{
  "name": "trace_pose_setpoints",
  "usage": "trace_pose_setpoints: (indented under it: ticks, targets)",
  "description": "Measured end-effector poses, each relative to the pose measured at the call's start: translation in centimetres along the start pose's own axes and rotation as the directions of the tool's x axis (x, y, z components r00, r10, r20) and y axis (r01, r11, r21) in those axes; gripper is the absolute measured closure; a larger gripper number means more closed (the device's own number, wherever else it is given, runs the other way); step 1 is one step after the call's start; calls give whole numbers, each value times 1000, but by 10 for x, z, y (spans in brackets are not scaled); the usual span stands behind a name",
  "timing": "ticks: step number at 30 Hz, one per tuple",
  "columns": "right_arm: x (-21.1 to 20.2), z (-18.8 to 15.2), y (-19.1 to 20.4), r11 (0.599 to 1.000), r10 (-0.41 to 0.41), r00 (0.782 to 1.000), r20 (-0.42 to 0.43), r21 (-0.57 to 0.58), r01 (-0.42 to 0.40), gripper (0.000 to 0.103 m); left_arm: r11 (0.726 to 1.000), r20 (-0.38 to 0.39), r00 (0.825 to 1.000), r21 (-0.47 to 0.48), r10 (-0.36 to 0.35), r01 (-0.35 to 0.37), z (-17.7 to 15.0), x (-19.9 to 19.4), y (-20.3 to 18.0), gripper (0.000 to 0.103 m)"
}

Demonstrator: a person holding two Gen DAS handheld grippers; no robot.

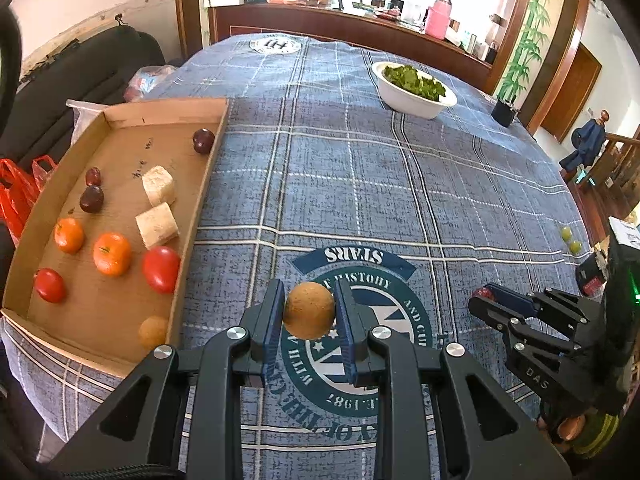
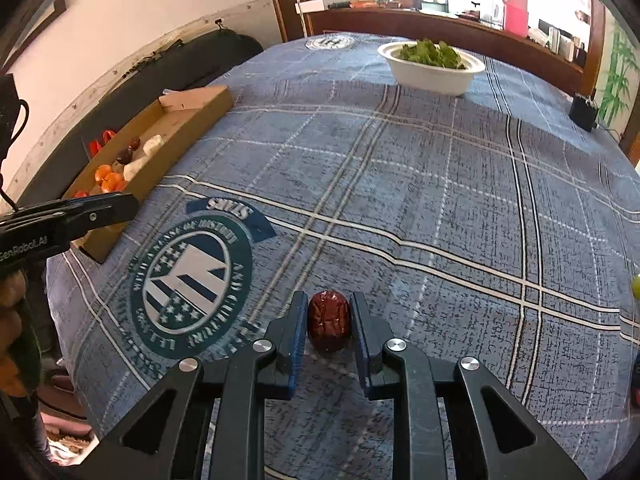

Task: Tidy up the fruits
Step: 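Carry the red jujube and brown round fruit over the cardboard tray with both grippers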

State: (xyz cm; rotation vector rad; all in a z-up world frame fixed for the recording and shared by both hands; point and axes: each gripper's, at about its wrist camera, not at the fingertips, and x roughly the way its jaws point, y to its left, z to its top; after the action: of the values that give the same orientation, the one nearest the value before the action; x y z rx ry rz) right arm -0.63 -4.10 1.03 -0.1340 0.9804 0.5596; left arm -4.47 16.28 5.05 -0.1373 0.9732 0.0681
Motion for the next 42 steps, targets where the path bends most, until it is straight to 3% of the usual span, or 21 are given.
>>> trace_pose_setpoints:
  ticks: [9, 18, 33, 42]
  targets:
    - [-13, 30, 33, 993, 115, 991, 64, -23, -114, 81, 998, 33, 998, -36, 56, -54, 8, -12, 21, 80]
    - [-11, 52, 74, 976, 208, 975, 73, -75, -202, 82, 993, 49, 993, -60, 105, -102, 9, -17, 39, 80]
    - [1, 75, 100, 961, 261, 962, 75, -110, -252, 82, 988, 45, 991, -93, 124, -120, 10, -15, 62, 80]
    - [22, 101, 120, 948, 305, 950, 63, -111, -298, 82, 977, 32, 988, -159, 148, -141, 15, -14, 97, 80]
